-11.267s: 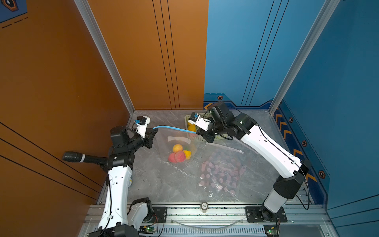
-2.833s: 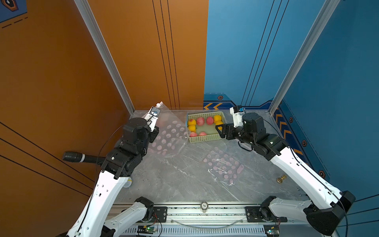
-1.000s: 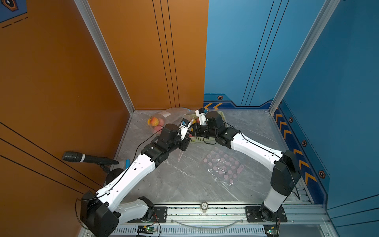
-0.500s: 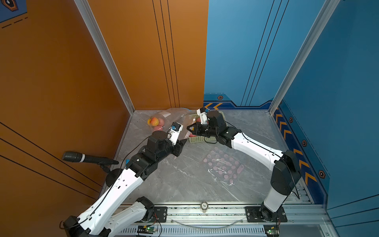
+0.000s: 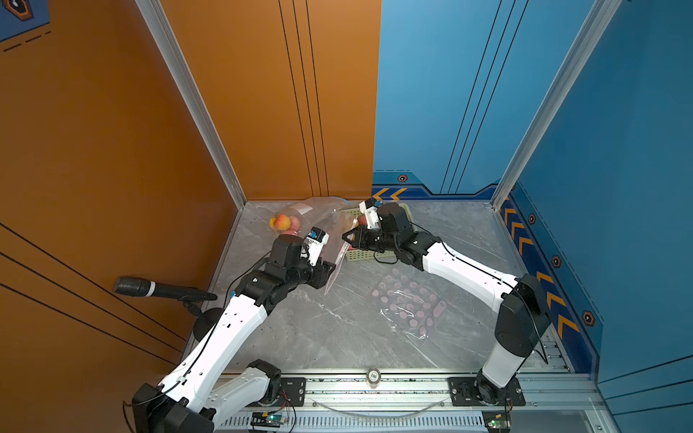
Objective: Place the peach in a zip-top bag and seal the zipper
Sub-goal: Open the zipper of the food storage bag.
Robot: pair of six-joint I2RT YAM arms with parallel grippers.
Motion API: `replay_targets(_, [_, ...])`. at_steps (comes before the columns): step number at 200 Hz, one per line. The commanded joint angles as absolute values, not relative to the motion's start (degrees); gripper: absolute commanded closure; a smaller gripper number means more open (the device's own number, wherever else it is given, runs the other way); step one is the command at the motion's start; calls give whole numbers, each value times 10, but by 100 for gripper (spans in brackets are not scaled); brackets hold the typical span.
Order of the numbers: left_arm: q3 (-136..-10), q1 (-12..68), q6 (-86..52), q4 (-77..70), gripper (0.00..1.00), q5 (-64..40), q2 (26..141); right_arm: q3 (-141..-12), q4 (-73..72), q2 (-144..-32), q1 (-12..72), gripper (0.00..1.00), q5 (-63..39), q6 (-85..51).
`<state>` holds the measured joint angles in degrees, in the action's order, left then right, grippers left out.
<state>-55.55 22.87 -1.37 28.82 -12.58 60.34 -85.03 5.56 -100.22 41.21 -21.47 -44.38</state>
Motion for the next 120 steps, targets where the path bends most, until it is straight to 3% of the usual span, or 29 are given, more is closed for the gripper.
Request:
replay_targets(1, [-562,228,-12,301,45,-159,617,-867,69,-997,414,100,-225,-431])
replay_targets(102, [-570,250,-26,269,53,-89,673,-870,66,-999,421,100,-226,-435])
replay_targets(120, [-571,265,-31,246,58,-56,680,-872,66,-1000,424,100,-226,-436])
